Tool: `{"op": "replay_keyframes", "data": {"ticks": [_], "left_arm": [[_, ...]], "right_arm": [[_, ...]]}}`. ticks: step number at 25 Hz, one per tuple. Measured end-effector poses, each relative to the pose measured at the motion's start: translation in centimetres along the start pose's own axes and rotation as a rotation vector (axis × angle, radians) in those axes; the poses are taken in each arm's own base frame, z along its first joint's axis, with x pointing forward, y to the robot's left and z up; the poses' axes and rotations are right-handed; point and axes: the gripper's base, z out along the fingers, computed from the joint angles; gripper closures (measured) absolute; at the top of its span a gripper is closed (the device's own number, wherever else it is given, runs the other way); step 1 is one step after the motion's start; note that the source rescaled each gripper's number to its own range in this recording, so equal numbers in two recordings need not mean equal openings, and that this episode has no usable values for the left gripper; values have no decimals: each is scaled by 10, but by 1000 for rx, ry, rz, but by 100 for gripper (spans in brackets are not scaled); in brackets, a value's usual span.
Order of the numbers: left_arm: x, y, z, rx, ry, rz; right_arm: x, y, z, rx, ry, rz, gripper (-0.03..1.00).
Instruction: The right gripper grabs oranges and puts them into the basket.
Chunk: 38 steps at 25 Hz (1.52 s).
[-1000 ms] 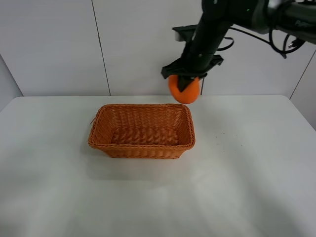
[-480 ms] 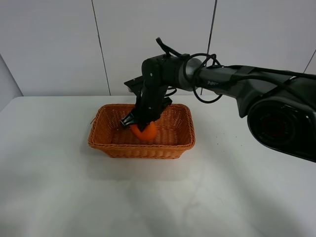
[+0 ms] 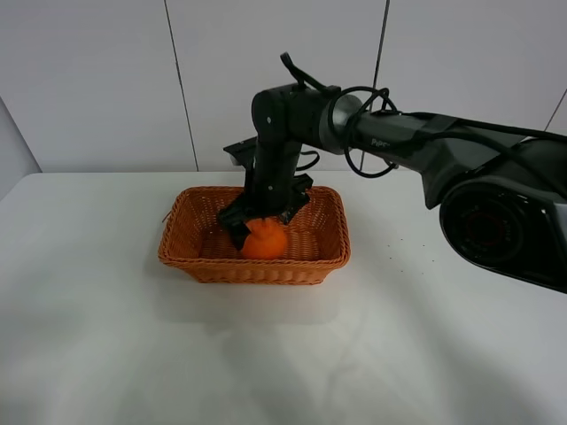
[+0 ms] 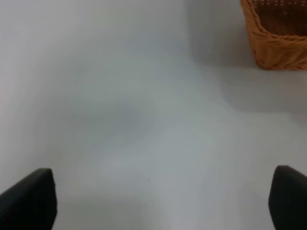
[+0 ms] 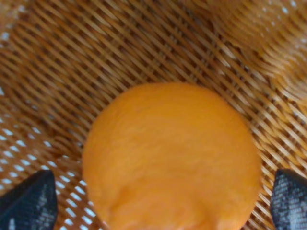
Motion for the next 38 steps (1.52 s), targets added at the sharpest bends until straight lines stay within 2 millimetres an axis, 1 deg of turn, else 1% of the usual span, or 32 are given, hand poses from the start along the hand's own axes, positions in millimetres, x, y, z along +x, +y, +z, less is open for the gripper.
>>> {"op": "replay_keyframes", "data": {"ticks": [4,6,8,10,13,14,18,19,23,24,25,29,32,33,38], "left_arm": [[0,0,0,0,0,0],[0,0,0,0,0,0],[0,0,0,0,0,0],[0,0,0,0,0,0],[0,0,0,0,0,0],[0,0,0,0,0,0],[0,0,0,0,0,0],[0,0,0,0,0,0],[0,0,0,0,0,0],[0,0,0,0,0,0],[0,0,0,0,0,0],[0,0,0,0,0,0],[0,0,0,0,0,0],[0,0,0,0,0,0],[0,0,0,0,0,0]], "right_arm": [[-19,3,-40,-1,-90,-10,-3],[-29,2,-66,-1,-174,3,-3],[-32,-3,-85,2,-222,20,-3],[-32,-14,-97,9,-246,43,-3],[-31,-39,-101,26,-247,91,-3],[-30,-51,-102,35,-249,114,-3],[-23,-107,-107,78,-254,208,-3],[-19,-125,-108,90,-255,239,-3],[1,-192,-117,144,-260,366,-3],[9,-212,-121,163,-261,406,-3],[16,-229,-123,179,-262,438,-3],[42,-277,-133,219,-265,540,-3],[53,-295,-136,236,-265,580,-3],[55,-297,-136,237,-262,585,-3],[63,-293,-134,224,-222,589,-3]]}}
